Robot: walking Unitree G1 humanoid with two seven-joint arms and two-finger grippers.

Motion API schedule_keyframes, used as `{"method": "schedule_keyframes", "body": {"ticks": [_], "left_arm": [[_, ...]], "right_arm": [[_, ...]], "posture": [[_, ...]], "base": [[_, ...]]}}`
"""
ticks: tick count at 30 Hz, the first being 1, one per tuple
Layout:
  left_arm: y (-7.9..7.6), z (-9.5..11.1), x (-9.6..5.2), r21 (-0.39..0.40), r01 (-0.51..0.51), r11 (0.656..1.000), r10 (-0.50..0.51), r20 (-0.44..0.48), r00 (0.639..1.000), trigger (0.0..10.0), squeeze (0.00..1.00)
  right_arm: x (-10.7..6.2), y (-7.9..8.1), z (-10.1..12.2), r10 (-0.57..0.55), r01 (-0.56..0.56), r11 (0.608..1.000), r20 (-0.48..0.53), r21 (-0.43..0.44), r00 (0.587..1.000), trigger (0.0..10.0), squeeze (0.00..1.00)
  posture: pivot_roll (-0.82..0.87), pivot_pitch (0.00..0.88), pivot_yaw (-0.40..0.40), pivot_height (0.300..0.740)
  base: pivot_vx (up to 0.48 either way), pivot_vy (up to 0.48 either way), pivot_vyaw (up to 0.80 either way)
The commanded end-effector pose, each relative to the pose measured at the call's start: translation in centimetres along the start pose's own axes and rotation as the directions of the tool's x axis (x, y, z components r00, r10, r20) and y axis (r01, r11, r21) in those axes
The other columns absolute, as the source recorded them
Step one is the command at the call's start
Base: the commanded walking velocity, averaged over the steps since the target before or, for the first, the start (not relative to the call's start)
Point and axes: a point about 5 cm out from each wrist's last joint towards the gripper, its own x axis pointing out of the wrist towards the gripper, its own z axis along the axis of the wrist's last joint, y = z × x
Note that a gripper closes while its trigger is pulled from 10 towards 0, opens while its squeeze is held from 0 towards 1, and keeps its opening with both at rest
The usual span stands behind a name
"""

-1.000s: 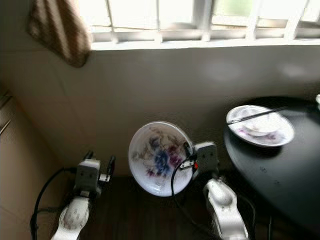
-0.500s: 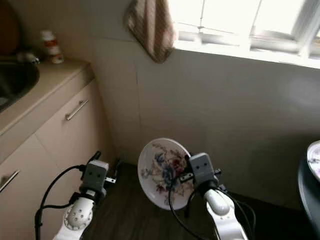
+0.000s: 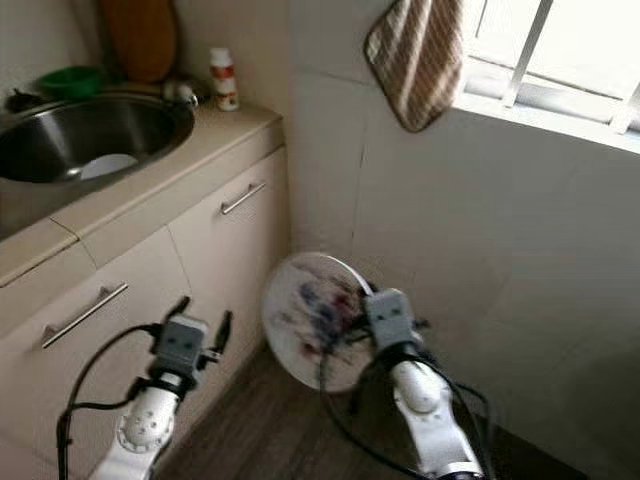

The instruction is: Kitchen organization

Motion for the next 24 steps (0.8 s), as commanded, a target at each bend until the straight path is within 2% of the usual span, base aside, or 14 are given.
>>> {"method": "schedule_keyframes", "body": {"ticks": [1, 3, 5, 10, 20, 24], "left_arm": [[-0.1, 1.3, 0.5, -0.015, -0.008, 1.000, 0.009, 0.066, 0.998, 10.0, 0.00], [0.1, 1.9, 0.8, -0.023, -0.020, 1.000, 0.022, 0.095, 0.995, 10.0, 0.00], [0.7, 3.3, 1.3, -0.022, -0.054, 0.998, 0.057, 0.154, 0.986, 10.0, 0.00], [1.3, 4.6, 2.0, -0.025, -0.085, 0.996, 0.089, 0.204, 0.975, 10.0, 0.00], [1.8, 6.4, 2.3, -0.050, -0.100, 0.994, 0.110, 0.272, 0.956, 10.0, 0.00], [2.1, 7.3, 2.5, -0.062, -0.113, 0.992, 0.127, 0.299, 0.946, 10.0, 0.00]], "right_arm": [[0.6, -1.4, 1.7, -0.064, 0.068, 0.997, 0.092, -0.040, 0.994, 0.0, 0.00], [0.9, -1.7, 2.5, -0.088, 0.097, 0.994, 0.132, -0.057, 0.987, 0.0, 0.00], [1.4, -2.6, 4.5, -0.149, 0.170, 0.983, 0.231, -0.074, 0.961, 0.0, 0.00], [2.0, -3.2, 7.0, -0.186, 0.226, 0.971, 0.345, -0.081, 0.920, 0.0, 0.00], [2.3, -3.4, 9.5, -0.217, 0.289, 0.953, 0.467, -0.087, 0.857, 0.0, 0.00], [2.4, -3.5, 10.7, -0.244, 0.321, 0.945, 0.518, -0.063, 0.820, 0.0, 0.00]], "posture": [[0.07, 0.000, -0.021, 0.740], [0.07, 0.000, -0.020, 0.740], [0.07, 0.000, -0.020, 0.740], [0.07, 0.000, -0.020, 0.740], [0.08, 0.000, -0.025, 0.740], [0.08, 0.000, -0.025, 0.740]], "base": [[0.000, 0.000, 0.80], [0.000, 0.000, 0.80], [0.000, 0.000, 0.80], [0.000, 0.000, 0.80], [0.000, 0.000, 0.80], [0.274, 0.000, 0.80]]}}
